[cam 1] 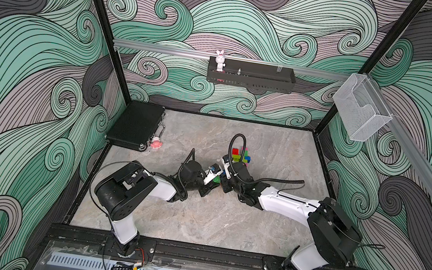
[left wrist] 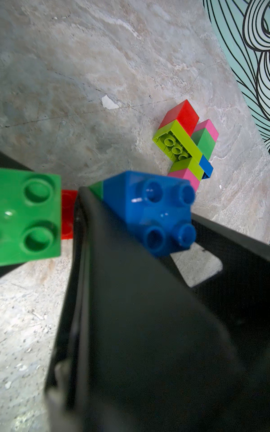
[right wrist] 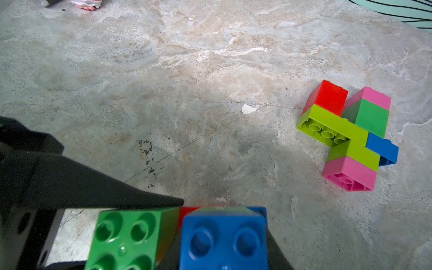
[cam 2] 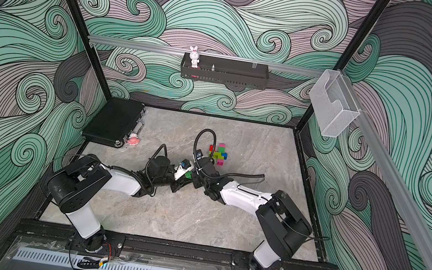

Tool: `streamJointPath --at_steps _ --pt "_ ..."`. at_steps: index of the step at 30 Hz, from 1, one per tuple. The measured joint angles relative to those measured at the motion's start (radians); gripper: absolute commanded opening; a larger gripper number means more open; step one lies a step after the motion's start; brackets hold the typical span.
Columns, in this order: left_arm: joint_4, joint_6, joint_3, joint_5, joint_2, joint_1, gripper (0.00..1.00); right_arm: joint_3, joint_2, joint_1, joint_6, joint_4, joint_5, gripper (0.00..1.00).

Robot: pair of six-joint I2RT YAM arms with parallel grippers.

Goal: Assemble the number 4 with lego
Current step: Assemble the lego brick with the lego brick, then place the lego brick at the center of the board.

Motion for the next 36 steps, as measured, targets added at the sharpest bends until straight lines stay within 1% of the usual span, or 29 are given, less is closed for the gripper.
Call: streamJointPath --at_steps 2,8,9,12,15,17,22,23,25,28,30,32,36 --pt "0.0 0.0 0.0 0.0 0.0 0.0 0.25 0.0 0.0 0.0 0.001 0.0 0.0 0.29" --pt "0.0 0.004 0.0 -0.003 0.0 0.0 0.02 0.0 0.0 0.0 0.006 -0.001 0.002 0.37" --pt "0.0 0.005 0.0 -0.005 0.0 -0.001 0.0 0.0 0.0 0.0 0.007 -0.001 0.002 0.39" --pt "0.0 0.009 -0.001 -0.012 0.0 -0.001 0.0 -0.004 0.004 0.0 0.018 -0.024 -0.01 0.45" --pt "-0.008 0.018 -0.001 -0.019 -0.004 -0.004 0.0 0.0 -0.023 0.0 0.032 -0.069 -0.026 0.54" --pt "-0.026 0.02 0.002 -0.03 -0.012 -0.007 0.0 -0.001 -0.062 -0.003 0.034 -0.139 -0.043 0.59" --pt "-0.09 0.014 0.018 -0.069 -0.036 -0.007 0.0 -0.005 -0.209 -0.022 0.033 -0.307 -0.103 0.75" --pt "-0.114 0.011 0.026 -0.078 -0.045 -0.007 0.0 -0.005 -0.25 -0.034 0.03 -0.33 -0.116 0.8" --pt "-0.177 -0.001 0.046 -0.095 -0.064 -0.005 0.0 -0.011 -0.341 -0.063 0.024 -0.357 -0.139 0.98" --pt "-0.327 -0.023 0.115 -0.103 -0.093 0.012 0.0 -0.037 -0.484 -0.12 0.019 -0.373 -0.155 0.99" --pt "-0.436 -0.05 0.188 -0.095 -0.101 0.04 0.0 -0.051 -0.559 -0.174 0.034 -0.391 -0.154 0.99" --pt "-0.531 -0.083 0.26 -0.078 -0.102 0.081 0.0 -0.054 -0.594 -0.231 0.063 -0.415 -0.138 0.99" --pt "-0.748 -0.165 0.431 -0.016 -0.09 0.189 0.0 -0.059 -0.596 -0.332 0.126 -0.466 -0.112 0.99"
